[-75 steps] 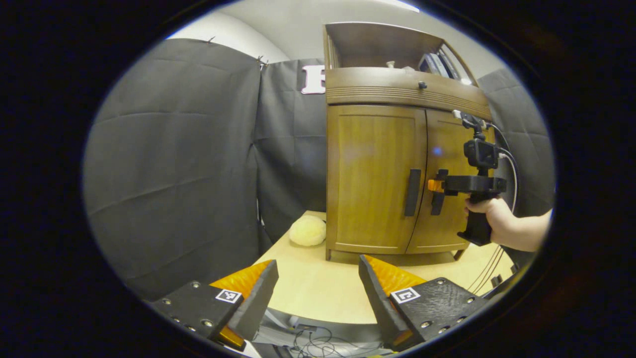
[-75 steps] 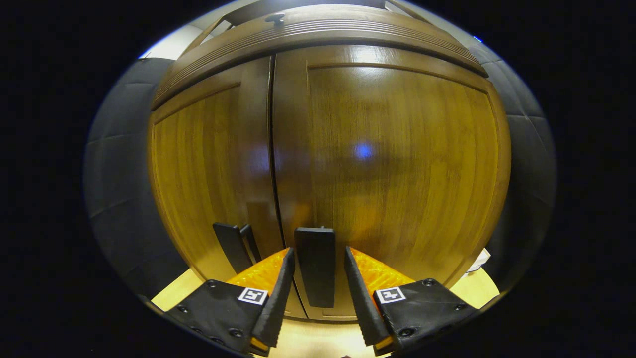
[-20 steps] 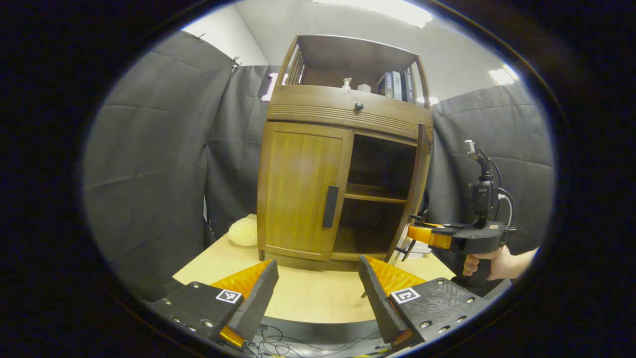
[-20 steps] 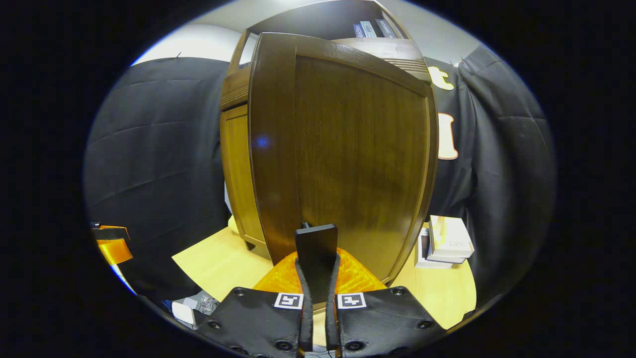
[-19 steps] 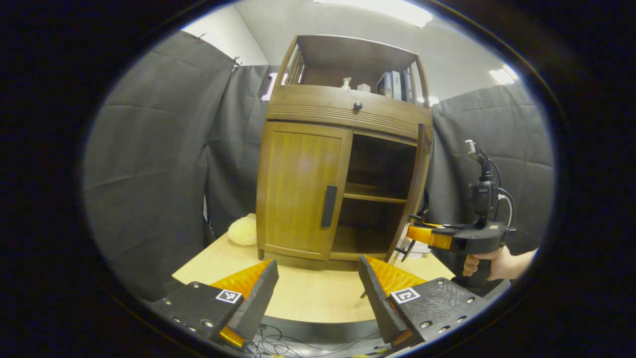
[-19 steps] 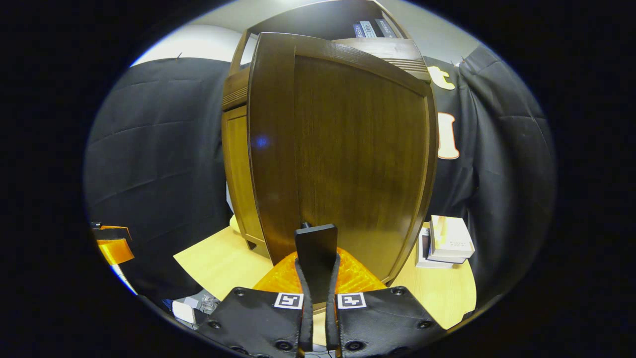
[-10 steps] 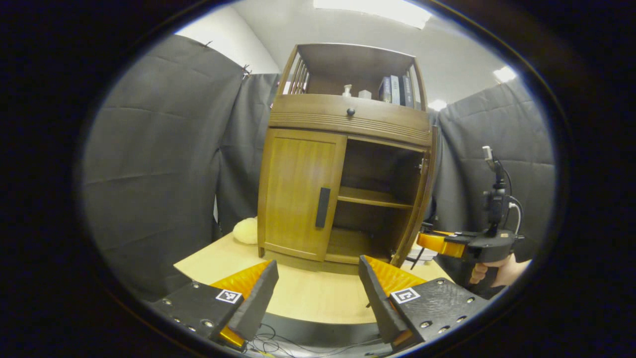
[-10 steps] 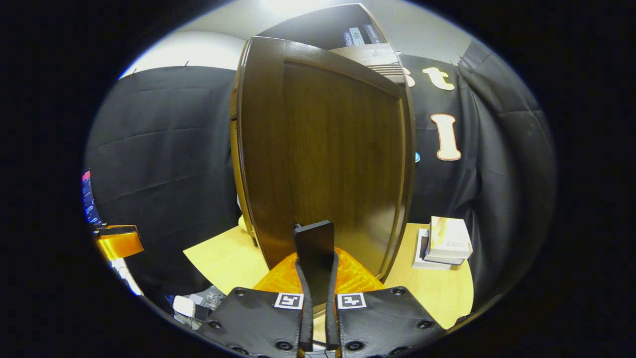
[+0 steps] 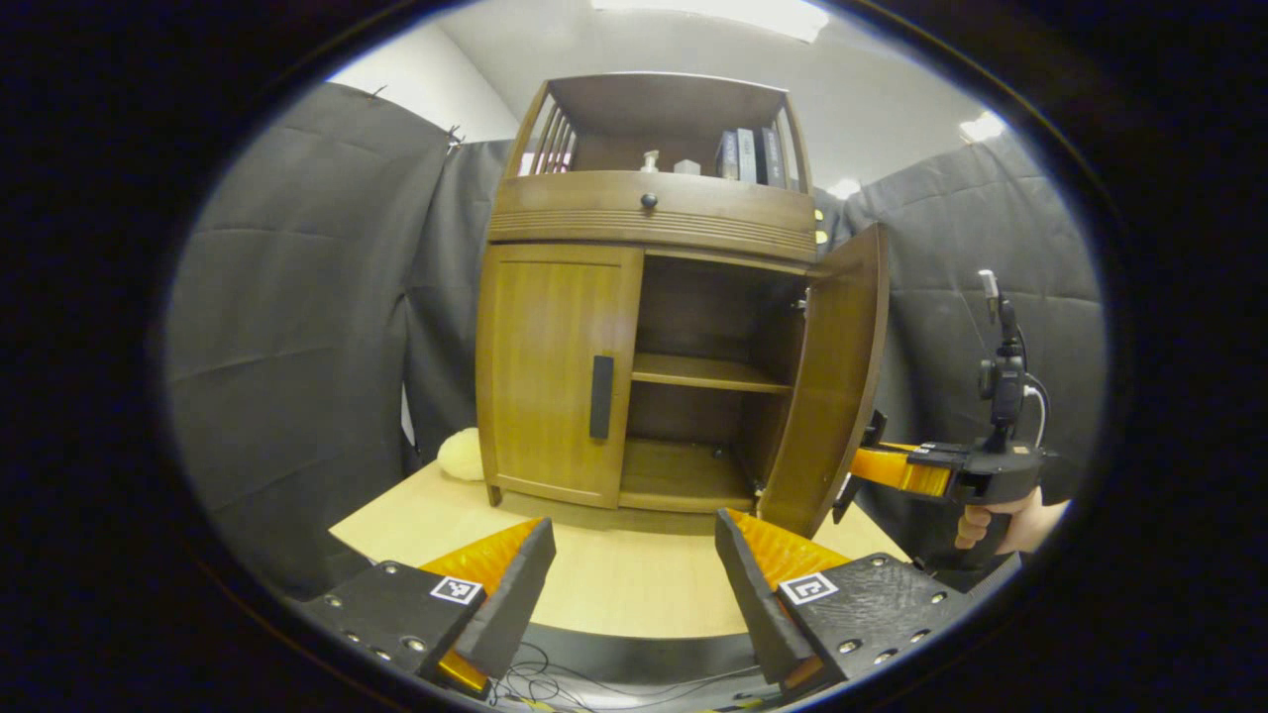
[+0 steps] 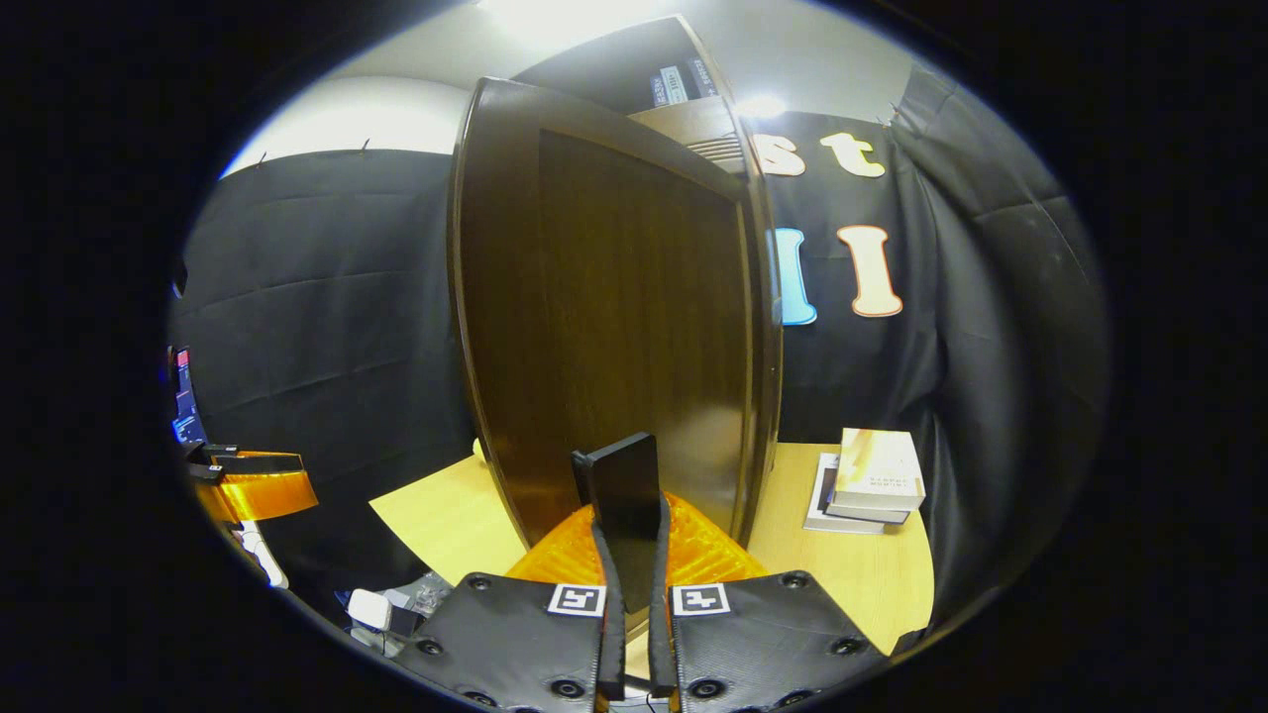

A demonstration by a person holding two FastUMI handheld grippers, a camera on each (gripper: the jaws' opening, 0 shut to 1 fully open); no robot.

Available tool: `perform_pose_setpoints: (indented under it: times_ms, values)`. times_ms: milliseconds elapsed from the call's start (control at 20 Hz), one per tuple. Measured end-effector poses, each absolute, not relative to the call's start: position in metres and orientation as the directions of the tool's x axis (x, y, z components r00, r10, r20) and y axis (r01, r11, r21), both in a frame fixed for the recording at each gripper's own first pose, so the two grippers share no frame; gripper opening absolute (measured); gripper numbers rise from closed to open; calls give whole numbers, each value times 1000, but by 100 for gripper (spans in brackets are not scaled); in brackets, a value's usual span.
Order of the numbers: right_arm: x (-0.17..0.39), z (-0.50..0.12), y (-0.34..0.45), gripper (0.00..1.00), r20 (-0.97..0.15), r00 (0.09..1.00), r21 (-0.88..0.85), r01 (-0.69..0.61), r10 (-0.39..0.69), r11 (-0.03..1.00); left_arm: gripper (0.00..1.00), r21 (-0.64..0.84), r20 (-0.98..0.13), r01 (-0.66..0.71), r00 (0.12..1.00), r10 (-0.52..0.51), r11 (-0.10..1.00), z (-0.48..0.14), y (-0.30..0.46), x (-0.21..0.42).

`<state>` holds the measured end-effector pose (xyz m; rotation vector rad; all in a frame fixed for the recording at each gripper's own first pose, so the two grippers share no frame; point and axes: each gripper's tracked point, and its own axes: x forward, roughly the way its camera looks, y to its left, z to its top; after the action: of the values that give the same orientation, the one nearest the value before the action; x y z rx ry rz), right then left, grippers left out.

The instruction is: Open the right door of the double-door shoe cabinet with the right hand, and open the left door with the left hand.

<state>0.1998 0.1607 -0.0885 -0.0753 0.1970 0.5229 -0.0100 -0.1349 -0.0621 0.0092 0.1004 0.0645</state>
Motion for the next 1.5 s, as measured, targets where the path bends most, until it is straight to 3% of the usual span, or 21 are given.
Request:
perform_pose_setpoints:
  times_ms: [100, 150, 450, 600, 650, 700, 1050, 1150, 1200, 1300, 1500]
  values:
    - [201, -88, 158, 14, -203, 855, -19, -492, 478, 871, 91, 15, -94, -54, 994, 55, 998, -62, -137, -9]
    - [202, -88, 157, 11, -203, 856, -20, -489, 475, 872, 91, 18, -94, -52, 994, 54, 998, -62, -137, -9]
    - [203, -88, 151, 14, -198, 871, -7, -461, 450, 887, 91, 21, -126, -73, 989, 75, 997, -66, -136, -11]
    - [205, -87, 145, 10, -196, 884, -9, -434, 424, 901, 91, 14, -149, -91, 985, 92, 996, -68, -135, -15]
    - [206, -87, 142, 14, -196, 891, -1, -419, 410, 908, 91, 12, -148, -95, 984, 96, 995, -67, -135, -18]
    - [205, -88, 142, 7, -196, 898, 8, -401, 394, 916, 91, 13, -144, -98, 985, 99, 995, -64, -133, -18]
    - [191, -95, 141, 10, -235, 924, 94, -288, 303, 953, 91, -30, -161, -95, 983, 89, 995, -70, -128, -13]
    - [187, -97, 133, 6, -273, 924, 92, -253, 269, 963, 91, -45, -177, -78, 982, 68, 996, -71, -128, -13]
    - [181, -97, 133, 13, -285, 922, 98, -243, 261, 965, 91, -47, -181, -52, 982, 43, 998, -70, -130, -13]
    - [175, -98, 132, 3, -301, 926, 104, -205, 228, 973, 91, -36, -179, -25, 984, 18, 999, -67, -123, -10]
    - [172, -91, 121, 0, -274, 951, 57, -132, 142, 990, 91, -25, -175, -18, 984, 13, 1000, -67, -106, 2]
